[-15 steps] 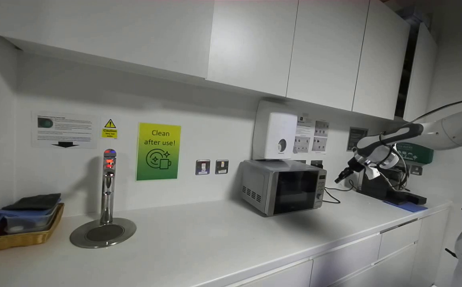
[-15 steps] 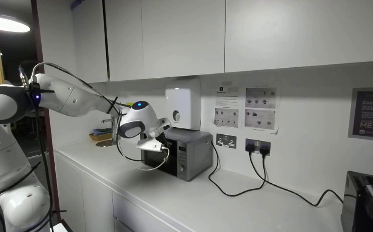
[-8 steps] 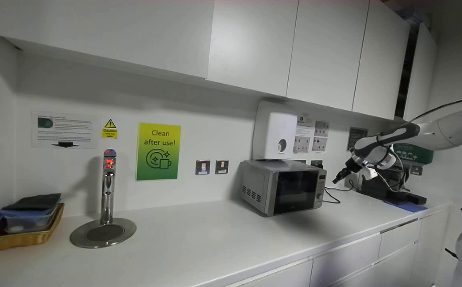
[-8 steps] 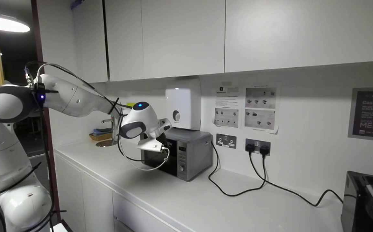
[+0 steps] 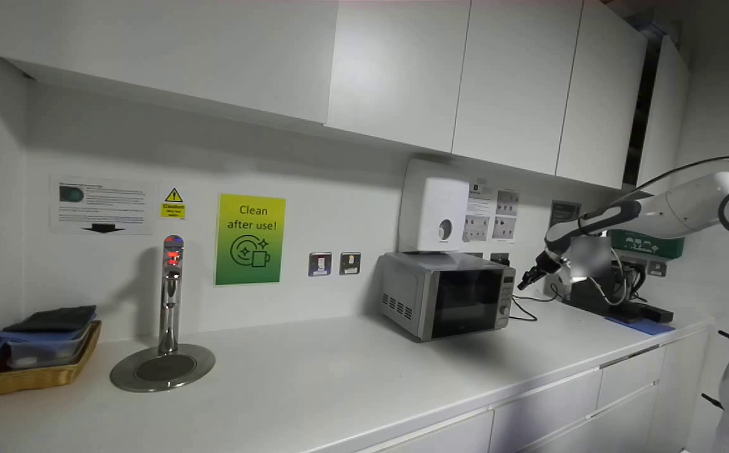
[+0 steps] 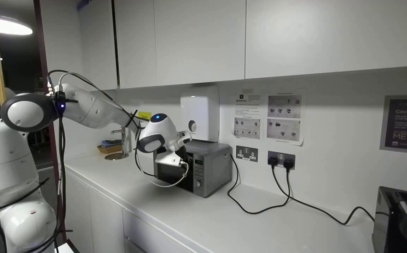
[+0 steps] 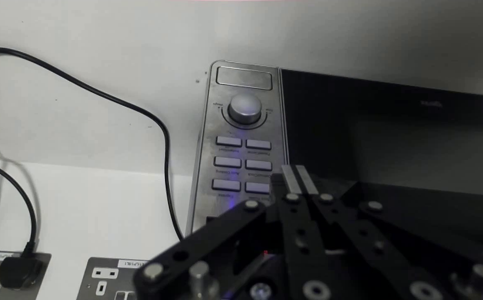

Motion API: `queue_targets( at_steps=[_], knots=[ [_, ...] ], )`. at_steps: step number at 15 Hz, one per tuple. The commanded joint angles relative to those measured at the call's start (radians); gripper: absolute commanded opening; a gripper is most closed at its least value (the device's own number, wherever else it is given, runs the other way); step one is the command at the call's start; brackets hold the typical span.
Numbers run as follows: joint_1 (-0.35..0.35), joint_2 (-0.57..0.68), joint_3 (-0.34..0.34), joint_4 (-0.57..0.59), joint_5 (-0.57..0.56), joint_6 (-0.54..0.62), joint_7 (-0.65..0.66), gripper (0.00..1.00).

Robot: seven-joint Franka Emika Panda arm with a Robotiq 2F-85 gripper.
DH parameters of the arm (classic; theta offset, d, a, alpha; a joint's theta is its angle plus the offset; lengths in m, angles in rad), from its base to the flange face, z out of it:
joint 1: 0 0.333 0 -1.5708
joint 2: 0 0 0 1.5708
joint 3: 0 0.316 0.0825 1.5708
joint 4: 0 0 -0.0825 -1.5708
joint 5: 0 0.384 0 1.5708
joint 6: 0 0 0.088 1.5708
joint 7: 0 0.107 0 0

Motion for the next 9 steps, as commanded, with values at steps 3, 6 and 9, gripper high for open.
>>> queue_targets(
  at_steps=[3, 6, 9],
  knots=[
    [-0.003, 0.097, 0.008, 0.074, -0.019, 0.051, 0.083, 0.0],
    [0.002, 0.131, 0.009, 0.105, -0.013, 0.042, 0.115, 0.0],
    [0.006, 0.157, 0.01, 0.128, -0.013, 0.04, 0.143, 0.0]
  ],
)
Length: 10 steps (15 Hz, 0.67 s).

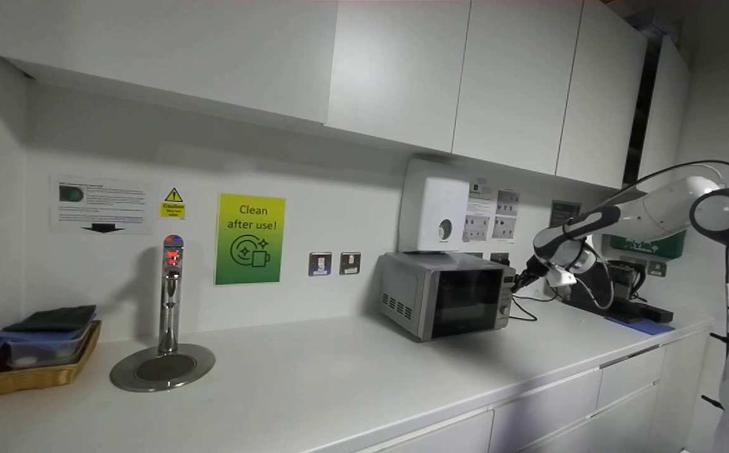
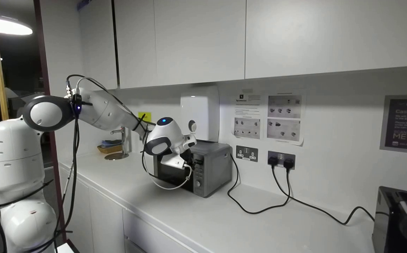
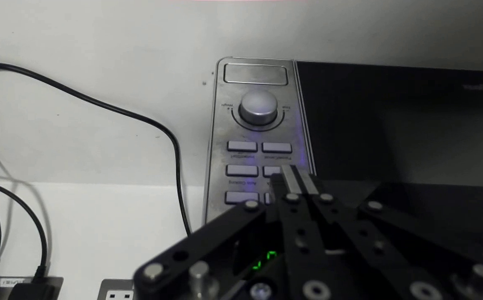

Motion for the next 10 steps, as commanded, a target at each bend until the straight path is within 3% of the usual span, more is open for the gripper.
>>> queue_targets(
  at_steps=[1, 10],
  knots=[
    [0.004, 0.04, 0.004, 0.044, -0.011, 0.014, 0.052, 0.0],
    [0.009, 0.082, 0.008, 0.081, -0.006, 0.015, 0.096, 0.0]
  ],
)
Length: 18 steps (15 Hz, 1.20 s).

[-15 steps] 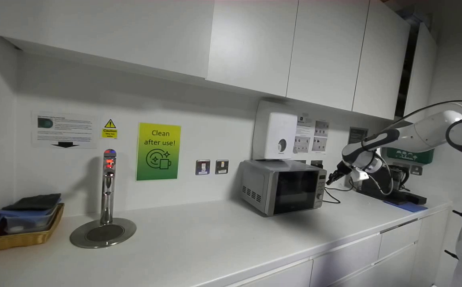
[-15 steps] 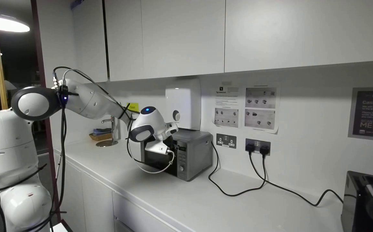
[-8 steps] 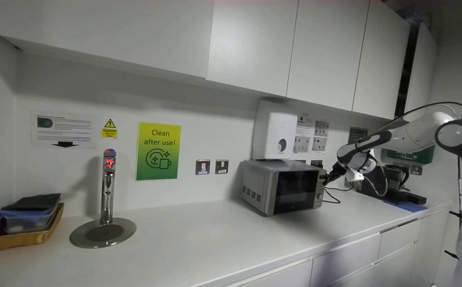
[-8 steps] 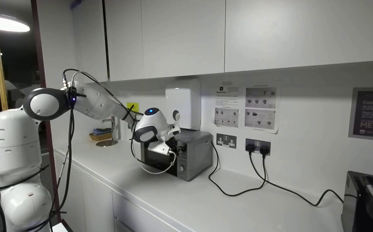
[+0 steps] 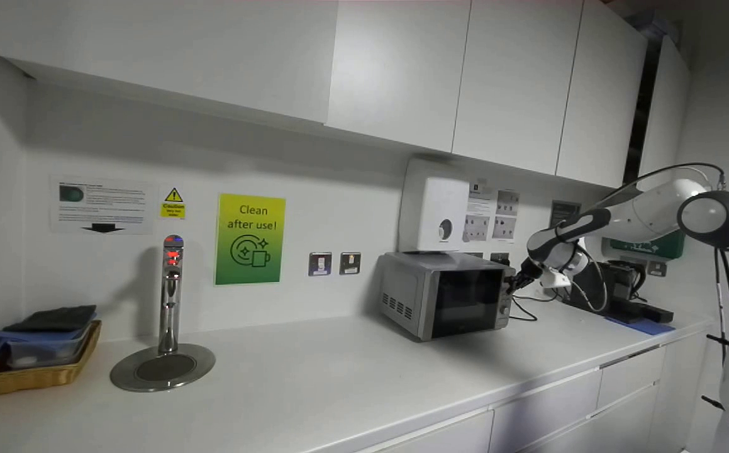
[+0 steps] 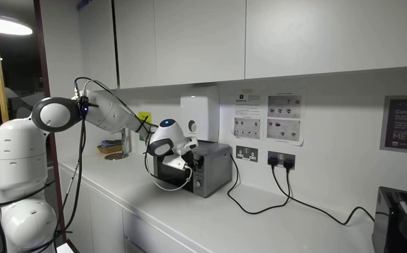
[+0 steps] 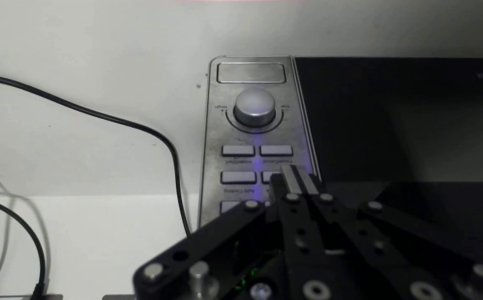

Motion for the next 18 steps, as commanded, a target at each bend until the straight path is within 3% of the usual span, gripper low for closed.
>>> queue_targets(
  at_steps=[1, 18],
  knots=[
    [0.005, 0.025, 0.002, 0.041, -0.006, 0.014, 0.04, 0.0],
    [0.004, 0.016, 0.005, 0.028, -0.006, 0.018, 0.025, 0.0]
  ],
)
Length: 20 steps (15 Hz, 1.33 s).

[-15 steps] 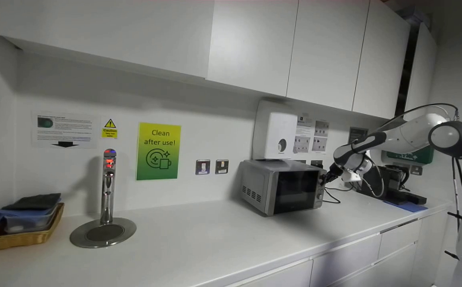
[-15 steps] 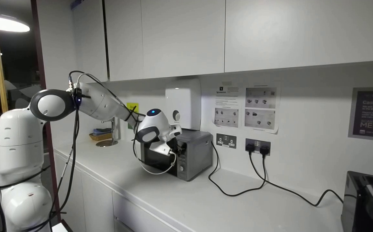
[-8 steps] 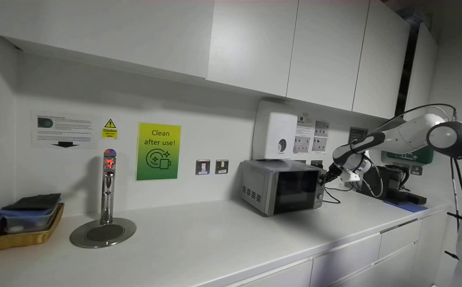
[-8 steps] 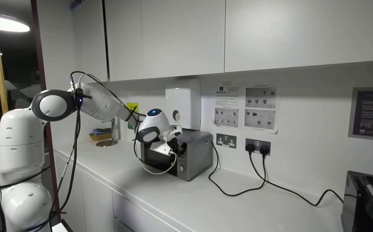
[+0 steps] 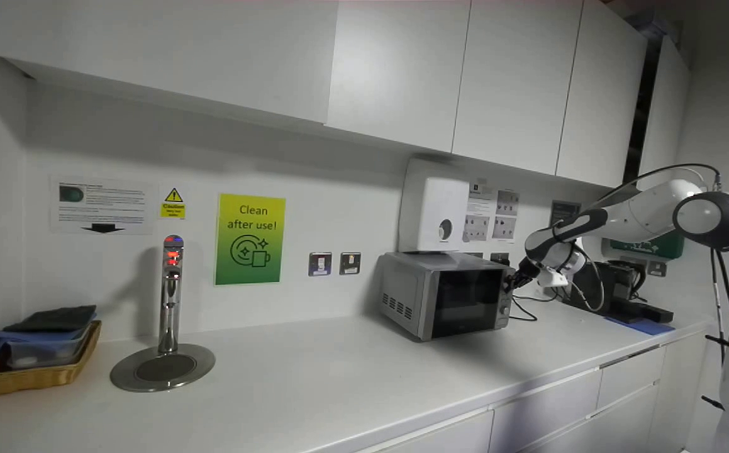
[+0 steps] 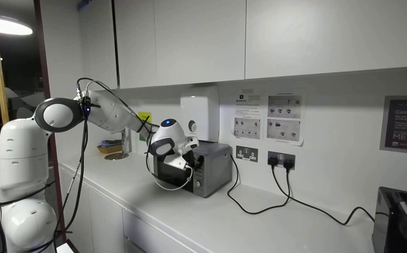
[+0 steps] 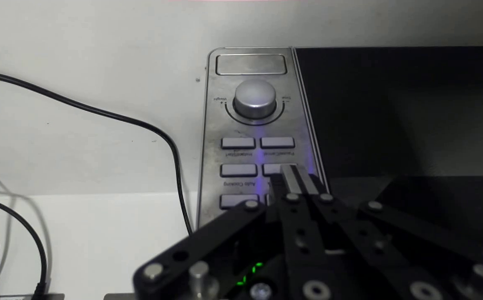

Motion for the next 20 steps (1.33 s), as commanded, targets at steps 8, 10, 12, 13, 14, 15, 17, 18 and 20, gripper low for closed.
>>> queue_targets(
  at_steps=[8, 10, 12, 13, 14, 15, 17, 18, 20],
  knots=[
    [0.004, -0.007, 0.002, -0.006, -0.007, 0.023, -0.004, 0.0],
    [0.004, -0.008, 0.002, -0.009, -0.007, 0.024, -0.007, 0.0],
    [0.004, -0.009, 0.003, -0.009, -0.006, 0.024, -0.007, 0.0],
    [0.004, -0.008, 0.003, -0.006, -0.006, 0.023, -0.006, 0.0],
    [0.003, -0.007, 0.002, -0.004, -0.008, 0.02, -0.002, 0.0],
    [0.004, -0.005, 0.002, -0.004, -0.009, 0.022, -0.001, 0.0],
    [0.005, 0.002, 0.001, -0.003, -0.015, 0.028, 0.004, 0.0],
    [0.005, 0.005, 0.002, 0.001, -0.013, 0.03, 0.005, 0.0],
    [0.005, 0.014, 0.001, 0.016, -0.013, 0.026, 0.017, 0.0]
  ],
)
